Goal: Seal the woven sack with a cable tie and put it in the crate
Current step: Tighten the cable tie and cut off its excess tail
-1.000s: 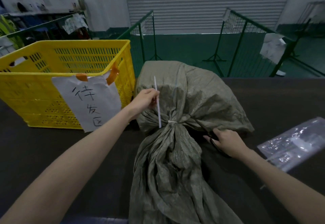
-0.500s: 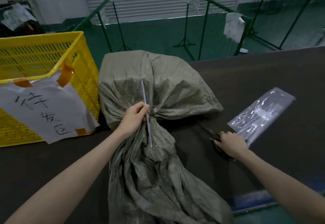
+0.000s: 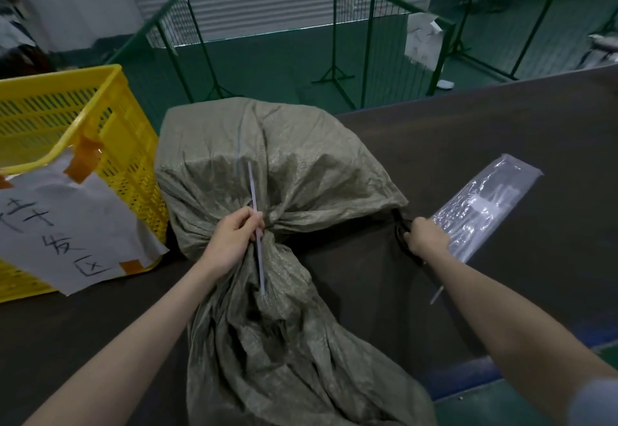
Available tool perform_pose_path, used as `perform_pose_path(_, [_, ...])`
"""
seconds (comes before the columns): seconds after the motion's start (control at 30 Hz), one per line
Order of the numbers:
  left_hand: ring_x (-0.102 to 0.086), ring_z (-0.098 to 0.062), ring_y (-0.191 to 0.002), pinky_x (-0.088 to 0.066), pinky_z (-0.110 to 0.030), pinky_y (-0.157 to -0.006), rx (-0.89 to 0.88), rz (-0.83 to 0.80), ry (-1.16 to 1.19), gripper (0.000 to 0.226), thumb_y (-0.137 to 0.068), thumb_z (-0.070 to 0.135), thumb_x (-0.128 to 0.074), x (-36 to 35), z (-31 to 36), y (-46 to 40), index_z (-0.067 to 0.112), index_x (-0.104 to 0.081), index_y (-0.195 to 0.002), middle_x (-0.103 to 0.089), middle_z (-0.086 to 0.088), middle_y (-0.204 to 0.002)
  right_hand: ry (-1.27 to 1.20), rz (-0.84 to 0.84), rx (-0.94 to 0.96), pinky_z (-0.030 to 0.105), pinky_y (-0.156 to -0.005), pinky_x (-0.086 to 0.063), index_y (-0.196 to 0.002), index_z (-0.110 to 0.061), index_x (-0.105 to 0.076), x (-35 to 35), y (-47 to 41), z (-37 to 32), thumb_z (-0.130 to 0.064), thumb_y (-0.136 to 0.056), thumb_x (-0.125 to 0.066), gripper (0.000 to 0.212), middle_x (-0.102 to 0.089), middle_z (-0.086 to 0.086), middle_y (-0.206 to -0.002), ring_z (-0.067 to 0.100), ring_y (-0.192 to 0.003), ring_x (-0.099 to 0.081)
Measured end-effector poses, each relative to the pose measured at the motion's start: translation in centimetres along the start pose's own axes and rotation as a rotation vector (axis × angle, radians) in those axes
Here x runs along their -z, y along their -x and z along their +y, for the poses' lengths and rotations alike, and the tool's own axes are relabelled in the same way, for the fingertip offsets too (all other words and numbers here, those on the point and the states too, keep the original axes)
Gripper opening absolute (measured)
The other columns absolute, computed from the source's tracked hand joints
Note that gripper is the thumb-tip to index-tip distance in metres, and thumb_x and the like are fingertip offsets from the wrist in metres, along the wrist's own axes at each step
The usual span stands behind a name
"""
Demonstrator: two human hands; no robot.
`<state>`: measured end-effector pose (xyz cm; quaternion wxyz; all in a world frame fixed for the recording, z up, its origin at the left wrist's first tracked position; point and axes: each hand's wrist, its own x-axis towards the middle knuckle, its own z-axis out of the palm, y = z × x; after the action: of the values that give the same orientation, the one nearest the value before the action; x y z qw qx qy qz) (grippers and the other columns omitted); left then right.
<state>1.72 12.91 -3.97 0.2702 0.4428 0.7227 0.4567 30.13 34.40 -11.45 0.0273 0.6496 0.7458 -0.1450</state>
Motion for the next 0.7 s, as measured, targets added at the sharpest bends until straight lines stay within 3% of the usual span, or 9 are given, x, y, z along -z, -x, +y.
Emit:
perform_pose_path(0.13, [-0.05,-0.005,-0.06,-0.04,-0.025,-0.068,-0.01,0.002,-0.01,0.033,-0.1,0.02,-0.045,-0.2,0.1,0.0,-0.001,-0.056,-0.078,-0.056,0.001,-0.064,-0.048,0.053,0.061,0.043,-0.087,-0.046,-0.113,-0.001,-0.048,-0.5,-0.2,-0.3,-0.013,-0.088,-0.05,0.028,-0.058,0.02,-0.121,0.038,-0.112,-0.056])
perform_pose_path(0.27, [-0.051,-0.005,-0.061,-0.04,-0.028,-0.068,0.001,0.0,-0.01,0.032,-0.099,0.021,-0.046,-0.4,-0.3,-0.1,0.003,-0.057,-0.076,-0.057,0.007,-0.06,-0.052,0.09,0.168,0.044,-0.084,-0.046,-0.111,0.0,-0.048,-1.4,0.1,-1.1,-0.01,-0.087,-0.05,0.026,-0.057,0.021,-0.118,0.039,-0.111,-0.055])
perform_pose_path(0.43, [-0.053,-0.004,-0.061,-0.04,-0.027,-0.069,0.005,-0.007,0.012,0.03,-0.099,0.019,-0.046,-0.4,0.1,0.2,0.003,-0.058,-0.076,-0.056,0.003,-0.063,-0.113,0.081,0.27,0.044,-0.084,-0.045,-0.111,0.0,-0.049,-2.0,0.3,-2.3,-0.002,-0.085,-0.05,0.026,-0.052,0.021,-0.118,0.04,-0.11,-0.052])
perform_pose_path(0.57, [-0.054,-0.008,-0.068,-0.04,-0.027,-0.073,0.011,-0.013,0.02,0.029,-0.098,0.019,-0.048,-0.2,0.5,0.6,0.01,-0.06,-0.074,-0.057,0.004,-0.064,-0.201,0.117,0.266,0.042,-0.081,-0.046,-0.103,-0.001,-0.058,-2.2,0.7,-2.0,-0.002,-0.082,-0.05,0.023,-0.055,0.019,-0.111,0.039,-0.105,-0.051])
perform_pose_path(0.7, [-0.058,-0.006,-0.08,-0.041,-0.019,-0.08,-0.005,0.004,0.006,0.024,-0.096,0.017,-0.054,-0.5,1.4,1.6,0.01,-0.069,-0.078,-0.065,-0.004,-0.08,-0.327,0.208,0.353,0.039,-0.083,-0.044,-0.096,-0.004,-0.066,-1.9,2.5,-2.3,-0.005,-0.082,-0.055,0.017,-0.062,0.016,-0.102,0.035,-0.1,-0.054])
